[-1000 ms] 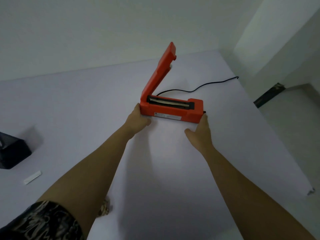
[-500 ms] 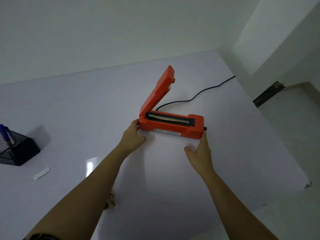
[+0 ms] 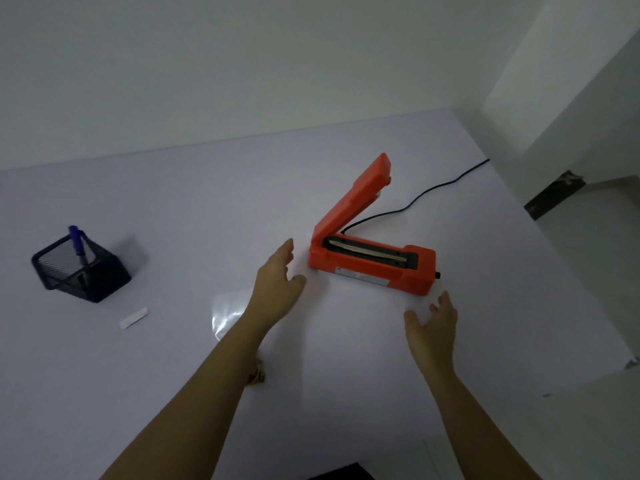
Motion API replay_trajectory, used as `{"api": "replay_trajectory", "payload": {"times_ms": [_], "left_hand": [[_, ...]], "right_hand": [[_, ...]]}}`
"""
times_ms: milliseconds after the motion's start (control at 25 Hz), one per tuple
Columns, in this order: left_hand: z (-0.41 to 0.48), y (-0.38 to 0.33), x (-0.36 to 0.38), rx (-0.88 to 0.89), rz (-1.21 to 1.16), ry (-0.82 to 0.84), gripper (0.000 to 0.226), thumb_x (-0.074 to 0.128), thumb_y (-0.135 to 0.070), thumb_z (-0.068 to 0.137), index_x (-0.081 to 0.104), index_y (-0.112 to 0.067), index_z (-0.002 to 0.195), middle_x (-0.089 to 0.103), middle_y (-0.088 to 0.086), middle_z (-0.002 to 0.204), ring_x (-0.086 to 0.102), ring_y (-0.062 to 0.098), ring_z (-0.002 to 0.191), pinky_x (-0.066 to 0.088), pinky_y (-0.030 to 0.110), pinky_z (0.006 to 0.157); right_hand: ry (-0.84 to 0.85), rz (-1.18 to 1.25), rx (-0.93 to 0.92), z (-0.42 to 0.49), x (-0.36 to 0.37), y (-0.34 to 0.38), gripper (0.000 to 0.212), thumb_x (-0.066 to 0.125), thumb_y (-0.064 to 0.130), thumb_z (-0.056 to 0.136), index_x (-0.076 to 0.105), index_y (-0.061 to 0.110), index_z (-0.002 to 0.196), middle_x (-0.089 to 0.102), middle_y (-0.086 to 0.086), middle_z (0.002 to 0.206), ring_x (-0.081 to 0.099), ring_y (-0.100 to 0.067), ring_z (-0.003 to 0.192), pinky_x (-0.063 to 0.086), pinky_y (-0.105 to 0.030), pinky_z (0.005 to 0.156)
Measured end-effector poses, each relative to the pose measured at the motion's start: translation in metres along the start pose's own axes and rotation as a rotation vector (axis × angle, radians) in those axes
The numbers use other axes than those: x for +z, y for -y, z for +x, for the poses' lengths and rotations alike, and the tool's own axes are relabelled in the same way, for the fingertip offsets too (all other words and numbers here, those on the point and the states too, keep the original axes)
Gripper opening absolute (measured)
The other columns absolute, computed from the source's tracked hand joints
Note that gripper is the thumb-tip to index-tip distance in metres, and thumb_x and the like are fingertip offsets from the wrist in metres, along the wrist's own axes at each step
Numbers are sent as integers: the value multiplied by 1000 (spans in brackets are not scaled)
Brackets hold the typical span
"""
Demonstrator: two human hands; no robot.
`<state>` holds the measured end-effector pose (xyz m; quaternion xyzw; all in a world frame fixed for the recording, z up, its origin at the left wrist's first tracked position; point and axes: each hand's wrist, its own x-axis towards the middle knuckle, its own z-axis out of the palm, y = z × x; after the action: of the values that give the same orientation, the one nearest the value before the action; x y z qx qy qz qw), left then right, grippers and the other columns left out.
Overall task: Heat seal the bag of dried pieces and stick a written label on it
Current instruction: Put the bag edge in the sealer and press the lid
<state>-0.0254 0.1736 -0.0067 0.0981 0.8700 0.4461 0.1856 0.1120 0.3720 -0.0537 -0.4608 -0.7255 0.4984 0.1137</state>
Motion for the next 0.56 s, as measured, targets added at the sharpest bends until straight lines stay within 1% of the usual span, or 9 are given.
{"api": "replay_trajectory", "payload": {"times_ms": [80, 120, 200, 280, 360, 400, 440, 480, 560], "left_hand": [[-20, 13, -25, 38, -73, -229, 56, 55, 0, 85, 39, -10, 138, 48, 7, 137, 50, 16, 119, 39, 24, 95], [-31, 25, -38, -4, -84, -346, 49, 54, -2, 86, 45, -10, 134, 52, 7, 132, 52, 15, 113, 40, 24, 91], [-49, 60, -61, -235, -56, -517, 37, 51, -9, 90, 51, -7, 126, 58, 10, 123, 55, 19, 107, 42, 28, 88], [-60, 91, -67, -477, 20, -496, 28, 46, -20, 93, 61, -3, 108, 65, 15, 105, 59, 28, 95, 44, 37, 87], [-66, 108, -65, -547, 63, -381, 34, 44, -29, 94, 59, -6, 75, 61, 9, 72, 55, 26, 72, 44, 39, 77], [-67, 111, -63, -565, 47, -346, 34, 45, -32, 94, 56, -9, 72, 58, 4, 67, 53, 22, 70, 42, 35, 73], [-67, 114, -61, -568, 28, -332, 34, 47, -36, 93, 58, -9, 75, 58, 1, 70, 53, 19, 72, 40, 31, 72], [-66, 115, -59, -559, 16, -320, 34, 49, -39, 91, 62, -9, 82, 62, 0, 75, 54, 17, 74, 39, 28, 71], [-65, 117, -56, -549, -46, -297, 31, 54, -41, 88, 63, -12, 94, 64, 0, 86, 56, 15, 80, 39, 26, 71]], "right_hand": [[-52, 0, -19, -18, 16, -2, 54, 59, 4, 83, 36, 6, 131, 45, -16, 127, 52, -28, 110, 48, -43, 91], [11, -9, -41, -31, 28, -2, 46, 58, 5, 83, 42, 7, 126, 52, -13, 117, 55, -27, 101, 50, -38, 85], [242, -34, -63, -57, 58, 6, 34, 57, 8, 85, 49, 8, 119, 59, -6, 98, 58, -22, 88, 48, -22, 73], [459, -105, -58, -71, 88, 19, 30, 57, 18, 88, 55, 8, 115, 60, -1, 94, 57, -15, 85, 43, -18, 74], [627, -182, -37, -75, 120, 33, 37, 56, 36, 87, 58, 10, 113, 62, 0, 99, 58, -15, 92, 43, -24, 83], [685, -216, -30, -75, 135, 38, 42, 55, 44, 86, 60, 10, 111, 65, -2, 102, 59, -16, 96, 45, -27, 86], [722, -238, -34, -75, 148, 42, 47, 55, 48, 84, 61, 10, 110, 67, -4, 104, 60, -18, 98, 45, -29, 88], [740, -247, -48, -75, 158, 45, 48, 57, 49, 82, 63, 10, 108, 68, -5, 105, 61, -18, 98, 46, -30, 88], [751, -218, -84, -78, 171, 47, 38, 62, 41, 81, 65, 10, 102, 69, -3, 99, 63, -16, 93, 47, -29, 85]]}}
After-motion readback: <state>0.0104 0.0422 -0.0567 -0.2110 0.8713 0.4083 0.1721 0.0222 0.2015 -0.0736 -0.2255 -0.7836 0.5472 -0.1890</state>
